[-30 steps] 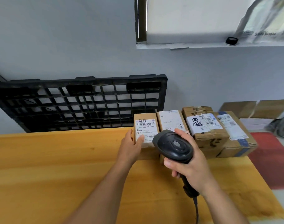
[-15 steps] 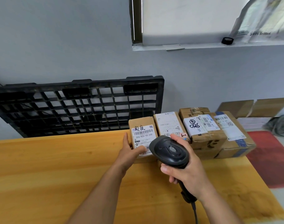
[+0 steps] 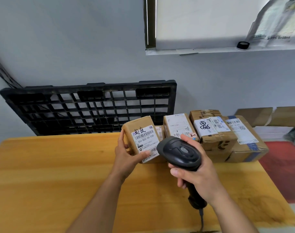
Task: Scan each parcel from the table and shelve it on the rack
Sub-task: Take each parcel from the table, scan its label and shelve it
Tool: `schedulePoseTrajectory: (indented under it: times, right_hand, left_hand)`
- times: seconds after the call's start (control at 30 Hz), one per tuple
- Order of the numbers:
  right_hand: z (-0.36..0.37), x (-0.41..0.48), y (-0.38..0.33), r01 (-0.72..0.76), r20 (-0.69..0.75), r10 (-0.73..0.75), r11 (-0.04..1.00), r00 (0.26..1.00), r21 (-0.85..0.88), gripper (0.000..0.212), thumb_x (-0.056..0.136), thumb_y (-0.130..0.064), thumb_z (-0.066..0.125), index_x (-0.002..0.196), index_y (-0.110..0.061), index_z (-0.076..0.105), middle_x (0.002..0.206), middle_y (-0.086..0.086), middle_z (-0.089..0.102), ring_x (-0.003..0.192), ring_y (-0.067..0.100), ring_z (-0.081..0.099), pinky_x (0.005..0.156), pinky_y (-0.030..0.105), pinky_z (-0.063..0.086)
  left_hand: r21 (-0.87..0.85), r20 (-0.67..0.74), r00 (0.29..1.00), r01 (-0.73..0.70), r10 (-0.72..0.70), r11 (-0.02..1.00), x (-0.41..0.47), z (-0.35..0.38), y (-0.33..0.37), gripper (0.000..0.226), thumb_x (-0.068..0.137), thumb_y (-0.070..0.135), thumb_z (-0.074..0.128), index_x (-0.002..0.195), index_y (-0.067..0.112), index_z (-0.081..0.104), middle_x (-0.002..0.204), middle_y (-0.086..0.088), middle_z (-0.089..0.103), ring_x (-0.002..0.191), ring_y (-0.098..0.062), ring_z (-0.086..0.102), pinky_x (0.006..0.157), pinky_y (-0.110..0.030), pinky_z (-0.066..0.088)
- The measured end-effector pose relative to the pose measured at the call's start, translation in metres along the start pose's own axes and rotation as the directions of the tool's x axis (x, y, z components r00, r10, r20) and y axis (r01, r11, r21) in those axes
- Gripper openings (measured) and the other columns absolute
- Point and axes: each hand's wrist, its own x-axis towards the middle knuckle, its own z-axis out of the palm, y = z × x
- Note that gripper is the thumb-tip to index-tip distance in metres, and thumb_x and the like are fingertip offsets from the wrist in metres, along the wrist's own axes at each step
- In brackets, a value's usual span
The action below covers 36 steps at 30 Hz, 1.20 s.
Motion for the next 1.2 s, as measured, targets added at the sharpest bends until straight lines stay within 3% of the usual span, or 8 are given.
schedulePoseTrajectory:
  times: [0.17,0.33,0.57,0.7,0.83,1.07,1.2]
  right_hand:
    - [0.014,-0.018,-0.018,0.060,0.086,-0.065,0.996,0.994,0.062,0.087,0.056,-0.027,0.088,0.129,-0.054,0.050,0.105,0.006,0.072,0.055,0.038,0.063,0.049,0.037,0.053]
    - [0.026,-0.039,-0.029,0.093,0.139,-0.107,0.991,0.985,0.100,0.086,0.058,-0.026,0.088,0.131,-0.052,0.050,0.102,0.012,0.072,0.050,0.030,0.062,0.048,0.037,0.053]
    - [0.033,-0.064,-0.039,0.125,0.178,-0.137,0.989,0.974,0.080,0.085,0.060,-0.026,0.087,0.132,-0.047,0.049,0.111,0.008,0.070,0.050,0.033,0.061,0.051,0.045,0.053]
    - [0.036,-0.078,-0.041,0.118,0.181,-0.131,0.990,0.975,0.079,0.085,0.058,-0.028,0.088,0.131,-0.049,0.050,0.095,0.007,0.073,0.051,0.034,0.062,0.053,0.046,0.054]
    - [0.039,-0.093,-0.044,0.119,0.198,-0.129,0.991,0.972,0.063,0.087,0.057,-0.031,0.089,0.131,-0.050,0.049,0.093,0.006,0.073,0.052,0.033,0.062,0.052,0.041,0.053]
    - [0.045,-0.114,-0.044,0.133,0.225,-0.148,0.988,0.963,0.080,0.084,0.056,-0.028,0.087,0.128,-0.050,0.051,0.100,0.011,0.073,0.050,0.034,0.061,0.050,0.042,0.053]
    - [0.053,-0.121,-0.041,0.127,0.248,-0.146,0.988,0.958,0.090,0.085,0.060,-0.015,0.087,0.131,-0.045,0.051,0.097,0.013,0.072,0.049,0.035,0.060,0.049,0.041,0.052]
  left_hand:
    - [0.045,-0.053,0.996,-0.063,0.066,0.997,-0.017,-0.017,0.000,0.132,0.037,0.052,0.094,0.143,0.055,0.016,0.136,-0.009,0.043,0.112,-0.023,0.059,0.072,-0.041,0.061]
    - [0.056,-0.076,0.989,-0.122,0.126,0.991,-0.037,-0.029,-0.001,0.122,0.052,0.035,0.091,0.146,0.047,0.016,0.136,-0.010,0.042,0.113,-0.023,0.058,0.072,-0.035,0.061]
    - [0.055,-0.118,0.974,-0.189,0.194,0.980,-0.067,-0.040,0.003,0.117,0.062,0.017,0.091,0.148,0.043,0.015,0.136,-0.011,0.041,0.114,-0.023,0.056,0.070,-0.031,0.060]
    - [0.072,-0.152,0.964,-0.209,0.218,0.975,-0.085,-0.047,0.007,0.119,0.063,0.017,0.090,0.149,0.042,0.012,0.138,-0.010,0.040,0.113,-0.020,0.056,0.072,-0.026,0.057]
    - [0.067,-0.179,0.958,-0.215,0.224,0.974,-0.104,-0.054,0.008,0.118,0.062,0.021,0.091,0.147,0.045,0.013,0.137,-0.009,0.041,0.114,-0.021,0.056,0.082,-0.038,0.059]
    - [0.093,-0.223,0.944,-0.227,0.243,0.969,-0.135,-0.066,0.009,0.116,0.061,0.022,0.091,0.145,0.047,0.015,0.136,-0.010,0.042,0.114,-0.022,0.057,0.076,-0.040,0.061]
    - [0.098,-0.262,0.936,-0.216,0.235,0.971,-0.156,-0.078,0.007,0.117,0.057,0.024,0.093,0.142,0.051,0.017,0.136,-0.010,0.042,0.113,-0.023,0.058,0.076,-0.043,0.061]
